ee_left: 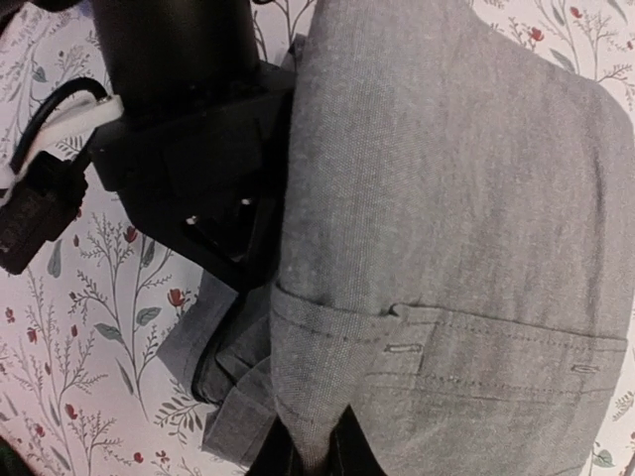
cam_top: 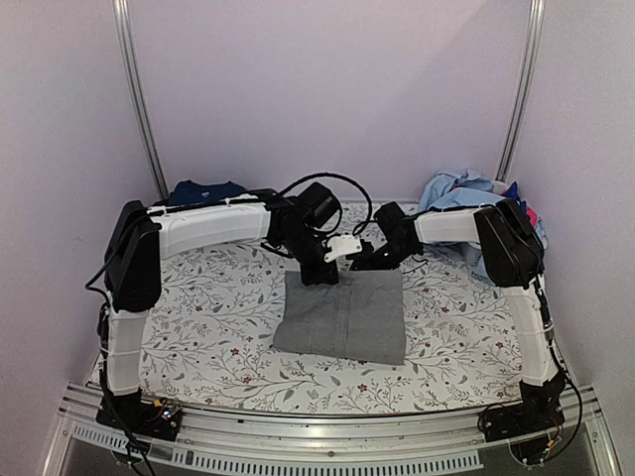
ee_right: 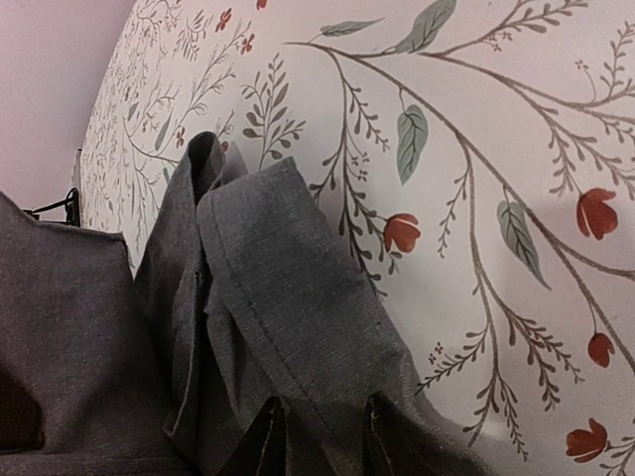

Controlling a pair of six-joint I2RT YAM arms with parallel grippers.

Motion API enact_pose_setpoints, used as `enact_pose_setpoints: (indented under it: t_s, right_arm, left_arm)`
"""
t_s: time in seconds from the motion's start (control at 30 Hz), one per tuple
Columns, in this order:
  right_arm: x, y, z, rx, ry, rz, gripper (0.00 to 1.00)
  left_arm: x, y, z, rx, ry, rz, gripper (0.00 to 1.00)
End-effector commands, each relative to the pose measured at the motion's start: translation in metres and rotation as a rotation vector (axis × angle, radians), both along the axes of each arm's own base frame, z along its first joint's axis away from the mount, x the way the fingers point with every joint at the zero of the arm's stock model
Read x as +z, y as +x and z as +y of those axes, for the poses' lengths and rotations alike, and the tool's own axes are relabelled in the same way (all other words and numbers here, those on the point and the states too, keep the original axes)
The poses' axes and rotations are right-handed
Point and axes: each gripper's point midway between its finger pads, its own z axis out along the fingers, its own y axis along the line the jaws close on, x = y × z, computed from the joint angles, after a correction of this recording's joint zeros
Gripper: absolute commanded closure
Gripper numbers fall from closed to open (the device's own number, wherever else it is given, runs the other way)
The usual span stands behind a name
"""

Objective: Fold and stack the mixed laundry pile
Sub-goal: Fold the 2/3-rectangle-folded shirt at the center of the board.

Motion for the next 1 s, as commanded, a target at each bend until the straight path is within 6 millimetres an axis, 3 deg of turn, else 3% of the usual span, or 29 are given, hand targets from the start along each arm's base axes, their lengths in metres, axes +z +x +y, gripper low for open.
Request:
enact_pose_setpoints:
  t_s: [0.0,0.23,0.37,0.5,0.63,0.77,0.83,0.87,0.9,0.93,0.97]
  right_arm:
    - [-0.016,-0.028,-0.007,0.024,-0.059,0.076,0.73]
    - [-0.008,-0.028,-0.006,0.032,-0.04,0.064,0.72]
    - [0.004,-0.009,-0.014,-0.023,-0.067,0.022,0.66]
    - [0.041,0.034,-0.04,-0.169,-0.051,-0.023,0.57]
    - [0.086,0.061,-0.061,-0.264,-0.008,-0.076,0.47]
    - [0.098,0.071,-0.092,-0.345,-0.018,-0.07,0.43]
    - [0.103,0.069,-0.101,-0.363,-0.002,-0.059,0.43]
    - [0.111,0.066,-0.102,-0.36,0.018,-0.061,0.43]
    - [0.113,0.061,-0.102,-0.352,0.03,-0.057,0.42]
    - [0.12,0.055,-0.1,-0.328,0.061,-0.058,0.43]
    - [0.125,0.05,-0.098,-0.313,0.08,-0.059,0.42]
  left_arm:
    - [-0.001,0.033,-0.008,0.015,-0.023,-0.078,0.93]
    - [-0.02,0.051,-0.006,0.045,-0.009,-0.112,0.92]
    - [-0.027,0.06,-0.005,0.049,-0.002,-0.148,0.9]
    - [-0.031,0.066,-0.005,0.063,-0.004,-0.153,0.88]
    - [-0.025,0.077,-0.009,0.095,-0.025,-0.175,0.71]
    - [0.007,0.102,-0.001,0.207,-0.078,-0.246,0.53]
    - [0.037,0.12,0.014,0.307,-0.131,-0.31,0.44]
    - [0.053,0.127,0.023,0.361,-0.17,-0.324,0.36]
    - [0.072,0.133,0.033,0.423,-0.224,-0.332,0.08]
    - [0.098,0.137,0.044,0.504,-0.31,-0.32,0.01]
    - [0.109,0.138,0.057,0.559,-0.369,-0.282,0.01]
